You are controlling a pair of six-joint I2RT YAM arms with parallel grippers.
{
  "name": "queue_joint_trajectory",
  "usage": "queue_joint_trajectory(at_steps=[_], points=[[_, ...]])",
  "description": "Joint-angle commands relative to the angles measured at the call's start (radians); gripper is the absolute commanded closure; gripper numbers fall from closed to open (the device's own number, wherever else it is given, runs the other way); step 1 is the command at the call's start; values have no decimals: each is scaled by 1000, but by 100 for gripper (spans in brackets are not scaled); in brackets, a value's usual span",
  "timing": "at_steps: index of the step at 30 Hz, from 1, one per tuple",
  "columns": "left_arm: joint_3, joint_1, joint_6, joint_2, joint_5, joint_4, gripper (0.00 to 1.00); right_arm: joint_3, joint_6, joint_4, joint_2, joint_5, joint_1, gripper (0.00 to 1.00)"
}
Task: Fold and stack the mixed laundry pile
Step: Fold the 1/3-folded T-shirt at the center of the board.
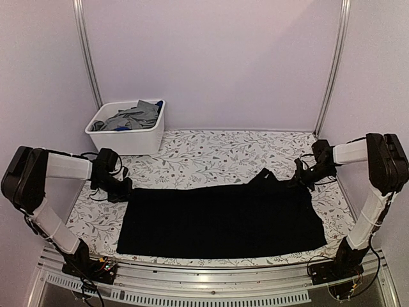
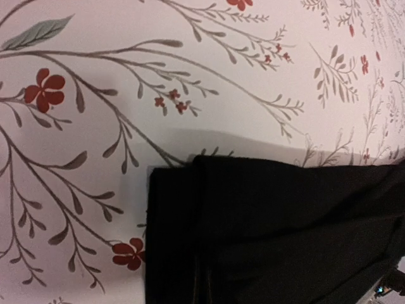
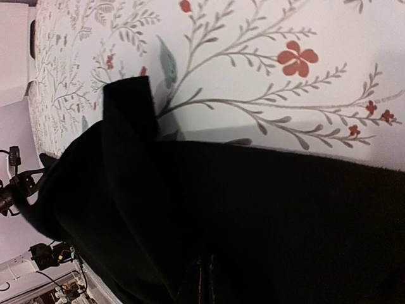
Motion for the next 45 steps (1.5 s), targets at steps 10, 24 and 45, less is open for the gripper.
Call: queue_joint_trajectory(at_steps=[10,24,45], points=[[203,-6,-2,265,-56,3,100,280,23,-26,275,72,-6,100],[189,2,95,91,-83,-74,100,131,-32,-83,-10,48,-8,100],[195,-61,213,-150,16,36,41,128,-65,-139,-138,79,-25,43]])
